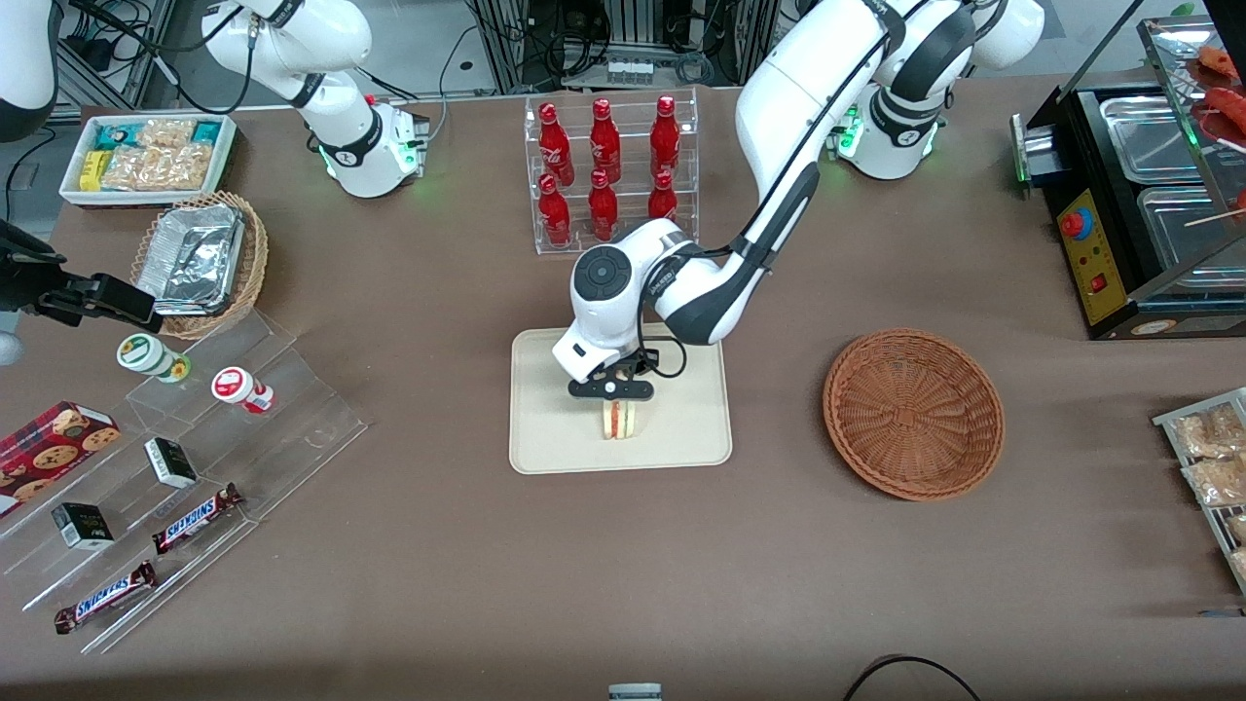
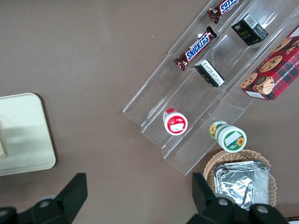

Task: Place sandwich from basket to tray
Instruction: 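Lower the sandwich onto the cream tray and open the left gripper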

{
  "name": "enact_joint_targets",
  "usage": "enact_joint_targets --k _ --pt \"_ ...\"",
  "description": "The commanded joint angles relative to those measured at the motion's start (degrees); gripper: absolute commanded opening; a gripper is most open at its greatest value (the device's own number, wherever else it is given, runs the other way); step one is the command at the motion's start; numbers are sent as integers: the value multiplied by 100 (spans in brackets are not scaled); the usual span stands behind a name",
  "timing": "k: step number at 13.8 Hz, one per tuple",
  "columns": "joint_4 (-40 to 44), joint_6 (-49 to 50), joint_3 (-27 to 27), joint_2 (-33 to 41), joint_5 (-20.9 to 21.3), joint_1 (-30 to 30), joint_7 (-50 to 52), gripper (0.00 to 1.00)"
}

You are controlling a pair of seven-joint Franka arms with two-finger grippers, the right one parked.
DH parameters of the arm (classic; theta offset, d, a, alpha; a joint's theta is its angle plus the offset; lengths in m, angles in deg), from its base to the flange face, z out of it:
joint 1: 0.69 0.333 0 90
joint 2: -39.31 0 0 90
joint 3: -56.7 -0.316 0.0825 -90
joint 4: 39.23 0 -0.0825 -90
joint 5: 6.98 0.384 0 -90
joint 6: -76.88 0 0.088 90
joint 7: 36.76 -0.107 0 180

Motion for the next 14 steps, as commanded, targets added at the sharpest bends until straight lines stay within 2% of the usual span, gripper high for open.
enact_joint_targets --k 1,5,9,14 --pt "177 33 -79 -38 27 -67 215 100" --pt "213 138 -114 295 27 4 357 100" --pt "187 848 -246 1024 0 170 366 100" --pt "-7 2131 -238 2131 -9 995 296 100"
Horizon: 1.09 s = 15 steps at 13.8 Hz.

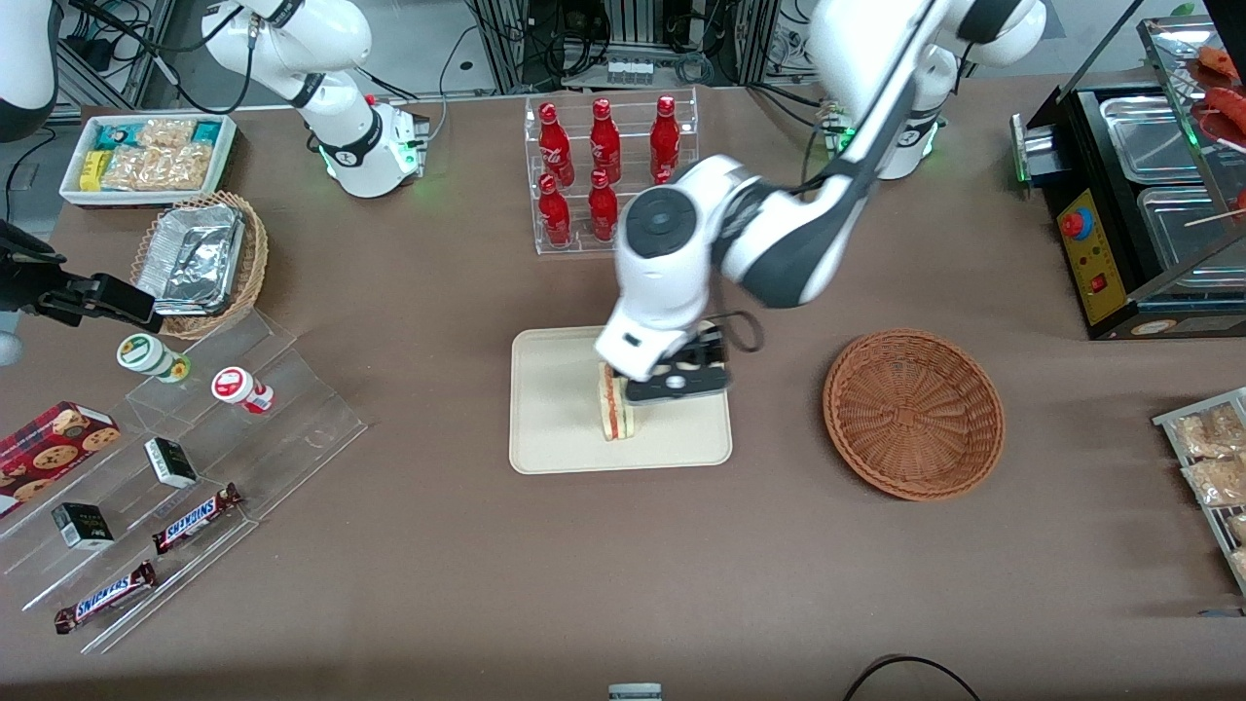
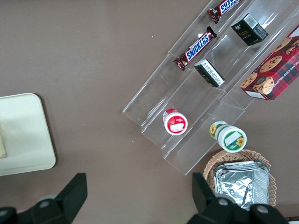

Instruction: Place sandwich from basket to tray

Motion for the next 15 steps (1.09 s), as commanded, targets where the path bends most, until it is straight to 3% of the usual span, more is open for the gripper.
enact_joint_targets --k 1,8,15 --pt "-399 456 42 703 2 511 -11 100" --pt "-925 1152 51 1828 -50 1548 -1441 100" --pt "-1796 1256 42 2866 -533 2813 -3480 100"
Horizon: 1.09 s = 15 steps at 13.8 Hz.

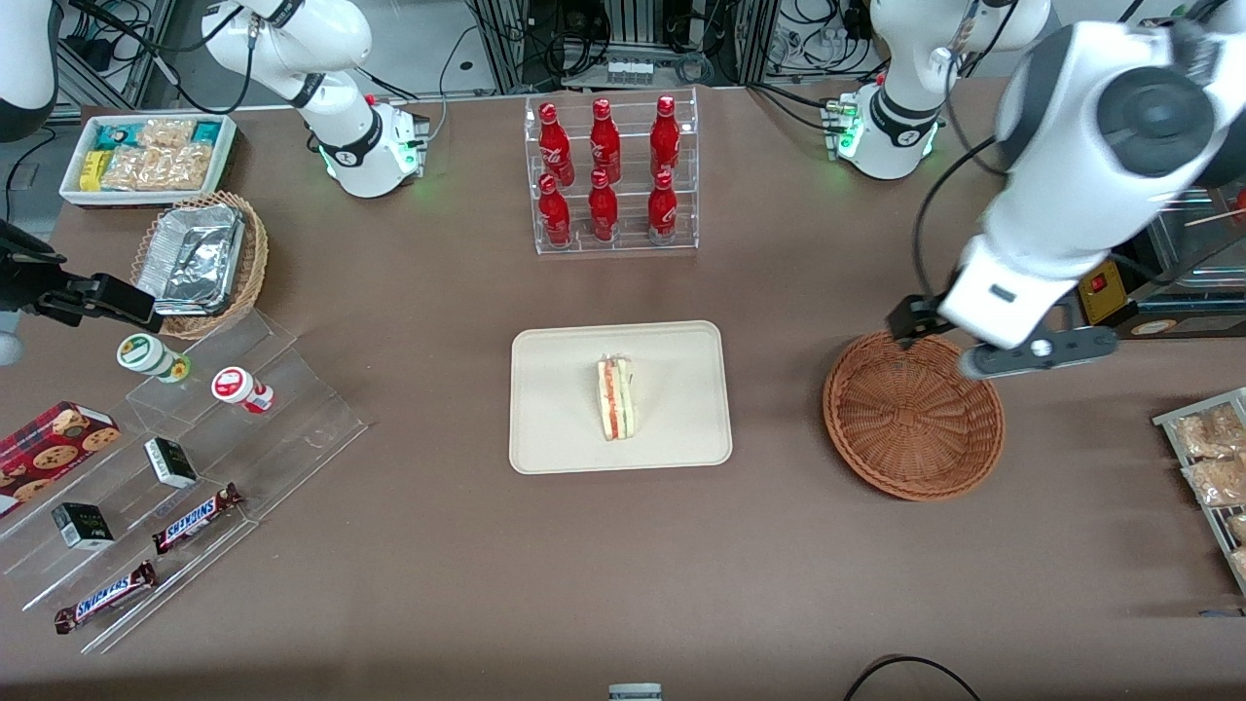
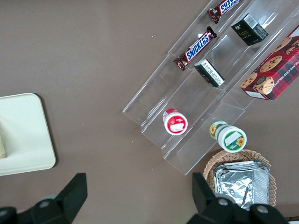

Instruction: Place sandwich from basket to tray

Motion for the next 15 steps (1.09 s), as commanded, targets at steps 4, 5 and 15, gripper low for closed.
enact_joint_targets --k 4,5,15 --pt "-513 268 67 741 -251 822 -977 100" --pt "-548 303 58 837 -252 831 -986 100" --pt "-416 620 -293 996 -260 831 -1021 100"
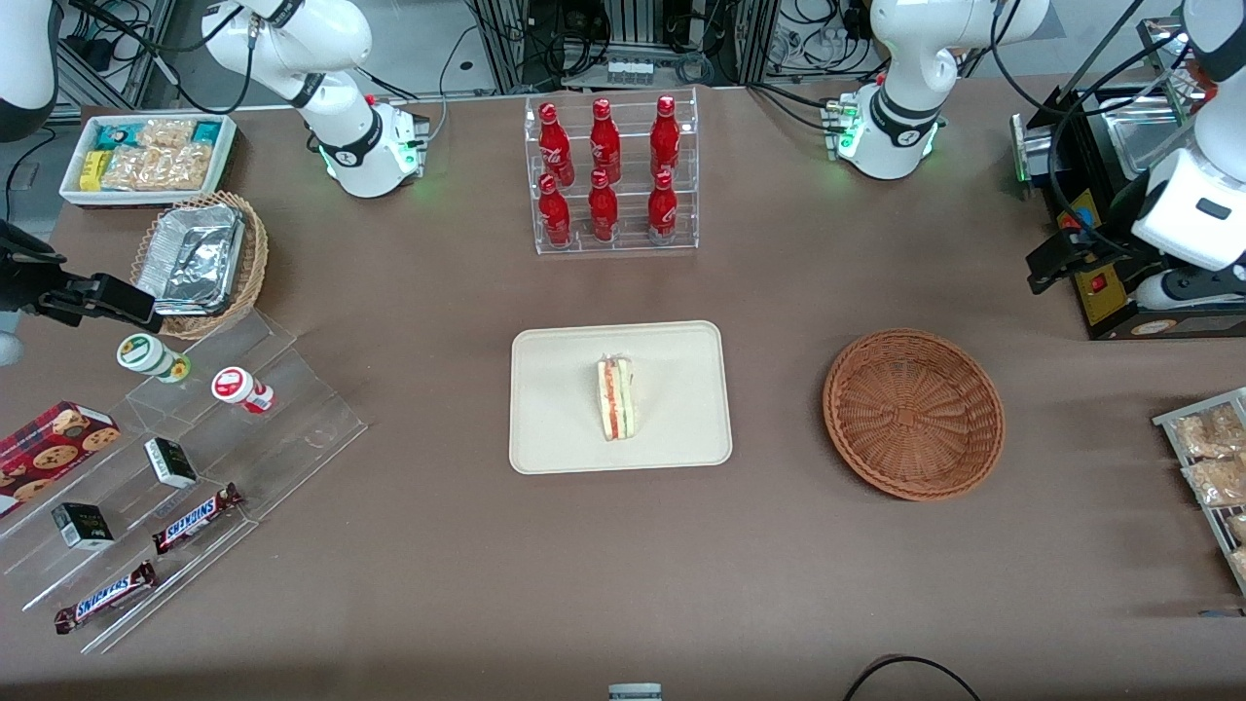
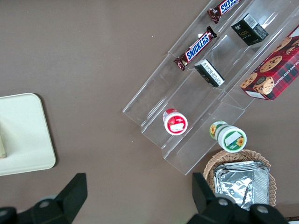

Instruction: Place sandwich from basket to tray

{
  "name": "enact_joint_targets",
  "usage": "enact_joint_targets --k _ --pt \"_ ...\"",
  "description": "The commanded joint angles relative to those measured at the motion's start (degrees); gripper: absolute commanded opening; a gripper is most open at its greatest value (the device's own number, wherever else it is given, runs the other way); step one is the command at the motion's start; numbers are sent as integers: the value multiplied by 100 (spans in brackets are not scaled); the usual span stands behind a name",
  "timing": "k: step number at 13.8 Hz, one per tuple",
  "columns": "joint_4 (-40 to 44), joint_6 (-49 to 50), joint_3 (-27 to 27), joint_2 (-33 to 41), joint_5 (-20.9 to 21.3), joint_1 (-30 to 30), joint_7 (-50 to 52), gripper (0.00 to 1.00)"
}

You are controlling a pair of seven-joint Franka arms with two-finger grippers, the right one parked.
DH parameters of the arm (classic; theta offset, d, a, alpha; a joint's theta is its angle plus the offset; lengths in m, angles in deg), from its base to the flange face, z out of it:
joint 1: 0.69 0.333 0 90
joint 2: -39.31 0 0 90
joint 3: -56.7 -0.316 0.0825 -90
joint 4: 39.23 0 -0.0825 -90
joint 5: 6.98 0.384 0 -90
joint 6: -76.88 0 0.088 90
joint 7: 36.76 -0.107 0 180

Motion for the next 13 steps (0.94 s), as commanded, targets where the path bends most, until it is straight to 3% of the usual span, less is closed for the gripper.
enact_joint_targets --k 1,8,13 --pt "39 146 31 36 -96 16 -154 100" --pt "65 146 -4 18 -140 51 -1199 100" --pt "170 243 -31 44 -123 42 -1112 100"
